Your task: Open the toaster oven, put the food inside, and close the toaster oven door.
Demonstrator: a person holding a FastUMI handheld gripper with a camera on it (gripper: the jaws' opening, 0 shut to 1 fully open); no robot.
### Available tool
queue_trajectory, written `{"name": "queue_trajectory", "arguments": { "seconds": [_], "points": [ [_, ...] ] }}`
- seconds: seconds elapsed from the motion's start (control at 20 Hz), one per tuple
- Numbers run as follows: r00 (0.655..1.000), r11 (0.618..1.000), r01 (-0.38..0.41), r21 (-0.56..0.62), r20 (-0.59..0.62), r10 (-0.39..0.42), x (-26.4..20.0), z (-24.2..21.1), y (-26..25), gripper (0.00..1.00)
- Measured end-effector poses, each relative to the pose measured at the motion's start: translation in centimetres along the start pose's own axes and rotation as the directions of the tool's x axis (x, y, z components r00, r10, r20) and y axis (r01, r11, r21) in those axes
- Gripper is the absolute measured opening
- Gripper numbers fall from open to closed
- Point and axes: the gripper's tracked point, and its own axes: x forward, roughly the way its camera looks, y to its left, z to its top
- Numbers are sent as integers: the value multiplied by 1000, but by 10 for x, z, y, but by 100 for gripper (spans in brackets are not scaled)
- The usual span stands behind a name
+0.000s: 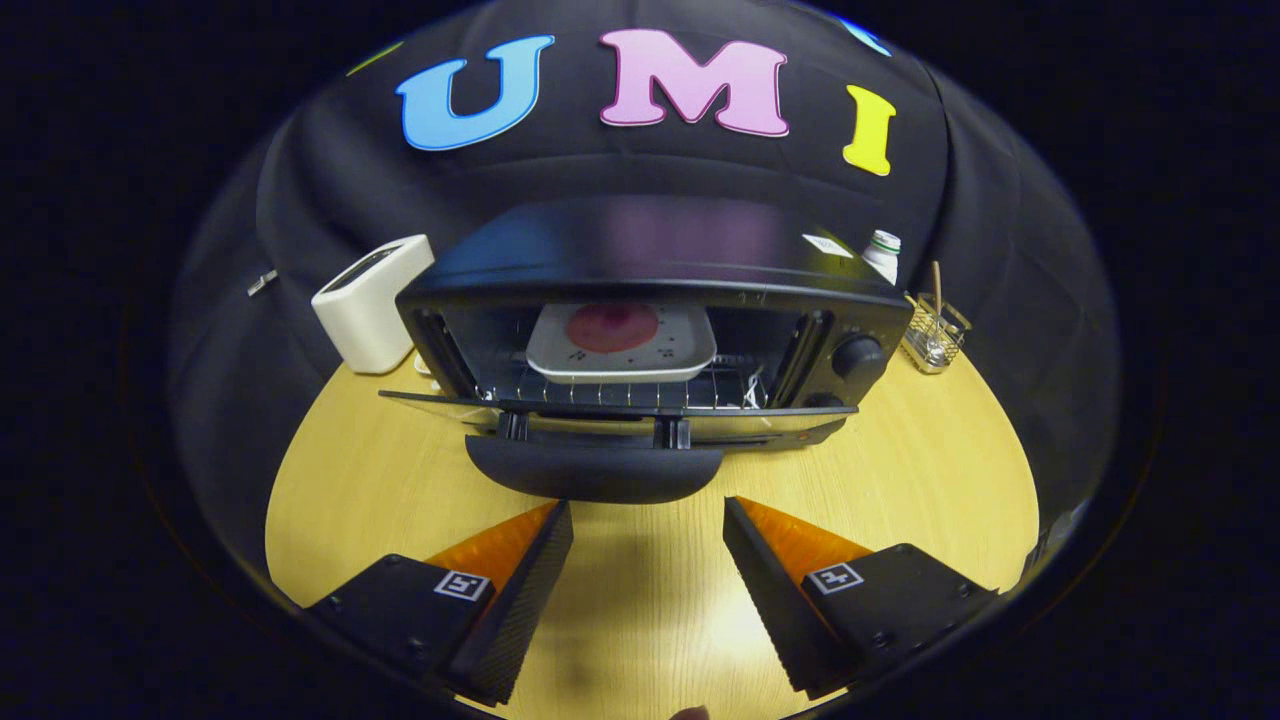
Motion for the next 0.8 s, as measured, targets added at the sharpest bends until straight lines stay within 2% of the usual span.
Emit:
{"name": "queue_trajectory", "arguments": {
  "seconds": [0.4,0.8],
  "points": [
    [989,999,-32,4,144,31,-31,54,1,99],
    [952,998,-57,-16,300,60,-78,111,-17,99]
  ]
}}
